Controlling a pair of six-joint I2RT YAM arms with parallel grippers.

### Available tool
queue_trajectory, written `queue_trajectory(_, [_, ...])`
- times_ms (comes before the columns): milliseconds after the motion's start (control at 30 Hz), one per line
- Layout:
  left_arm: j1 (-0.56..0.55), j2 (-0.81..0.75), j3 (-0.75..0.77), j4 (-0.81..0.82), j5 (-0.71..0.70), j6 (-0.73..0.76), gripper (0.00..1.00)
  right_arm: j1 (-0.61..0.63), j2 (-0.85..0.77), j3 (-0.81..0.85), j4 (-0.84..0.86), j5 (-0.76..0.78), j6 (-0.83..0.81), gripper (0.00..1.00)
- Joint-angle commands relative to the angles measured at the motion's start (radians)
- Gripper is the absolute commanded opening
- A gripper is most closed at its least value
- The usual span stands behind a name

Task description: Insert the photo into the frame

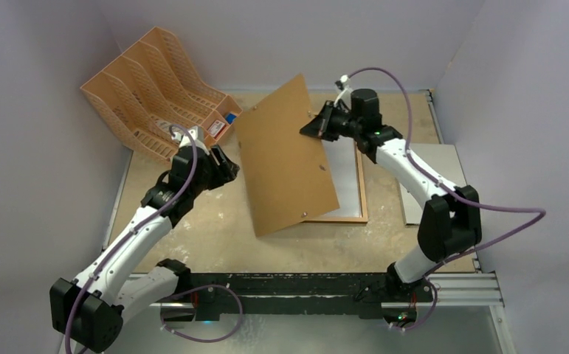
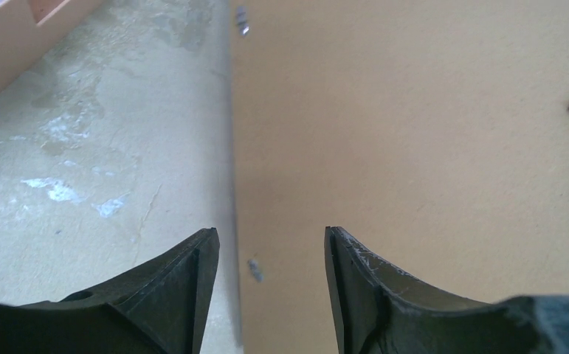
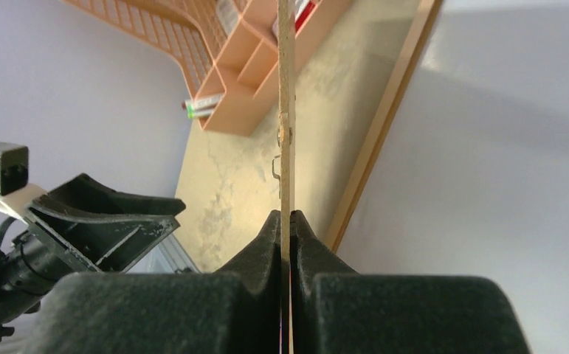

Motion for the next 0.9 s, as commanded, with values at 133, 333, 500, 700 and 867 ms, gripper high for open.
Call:
queue_trajectory(133, [0.0, 0.071, 0.064, 0.044, 0.008, 0.076, 0.6, -0.252, -0.129, -0.149, 0.271, -0.186, 0.131, 0.0])
queue_trajectory(333, [0.0, 0.186, 0.047, 0.11, 0.051, 0.08, 0.61, -0.398, -0.095, -0.19, 0.364, -0.283, 0.185, 0.0])
queue_trajectory(500, [0.0, 0.325, 0.086, 0.15, 0.084, 0.081, 0.6, -0.475, -0.027, -0.18, 0.365, -0.375, 0.18, 0.0])
queue_trajectory(700, [0.0, 0.528, 0.181, 0.174, 0.113, 0.094, 0.59, -0.497, 0.041, -0.181, 0.349, -0.459, 0.171, 0.0])
queue_trajectory(867, [0.0, 0.635, 0.199, 0.259, 0.205, 0.097, 0.53, -0.501, 0.068, -0.205, 0.373, -0.462, 0.211, 0.0])
